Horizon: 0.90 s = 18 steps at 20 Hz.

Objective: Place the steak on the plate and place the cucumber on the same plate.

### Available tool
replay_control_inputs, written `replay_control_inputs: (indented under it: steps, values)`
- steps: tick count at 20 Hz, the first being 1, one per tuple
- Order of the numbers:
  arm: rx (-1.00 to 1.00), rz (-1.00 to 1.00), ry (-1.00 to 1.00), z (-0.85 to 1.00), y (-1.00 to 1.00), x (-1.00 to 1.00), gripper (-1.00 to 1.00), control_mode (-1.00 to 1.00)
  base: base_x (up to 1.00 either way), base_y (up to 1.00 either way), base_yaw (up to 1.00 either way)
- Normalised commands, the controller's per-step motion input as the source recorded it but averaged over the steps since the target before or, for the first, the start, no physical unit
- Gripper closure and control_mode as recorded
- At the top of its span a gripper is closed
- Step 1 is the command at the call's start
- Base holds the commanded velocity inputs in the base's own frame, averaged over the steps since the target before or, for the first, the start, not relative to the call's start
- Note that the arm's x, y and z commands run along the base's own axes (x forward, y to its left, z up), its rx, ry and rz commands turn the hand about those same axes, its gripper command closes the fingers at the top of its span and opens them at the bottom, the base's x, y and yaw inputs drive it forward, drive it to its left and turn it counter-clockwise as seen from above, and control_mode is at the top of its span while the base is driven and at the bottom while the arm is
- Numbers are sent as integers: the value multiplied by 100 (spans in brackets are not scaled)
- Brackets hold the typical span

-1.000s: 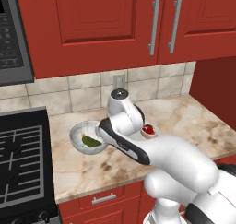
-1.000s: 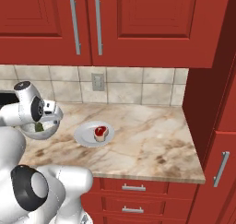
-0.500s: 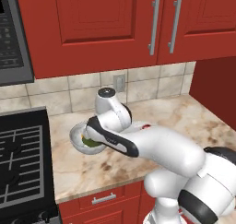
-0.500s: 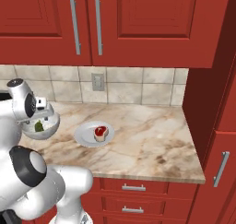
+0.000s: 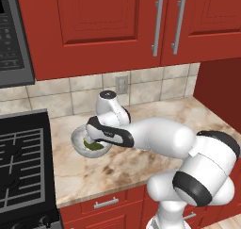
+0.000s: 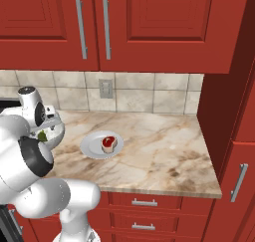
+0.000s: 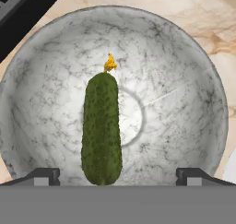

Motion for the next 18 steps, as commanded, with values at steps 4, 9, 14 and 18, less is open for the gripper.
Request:
replay_control_inputs:
  steps: [4,9,14,18]
  values:
    - [0,1,11,-18,31,13,-100,-100,0,0,0]
    - [0,0,10,-20,32,1,-100,-100,0,0,0]
    - [-7,0,7,-31,10,7,-100,-100,0,0,0]
    - [-9,0,1,-26,0,13,-100,-100,0,0,0]
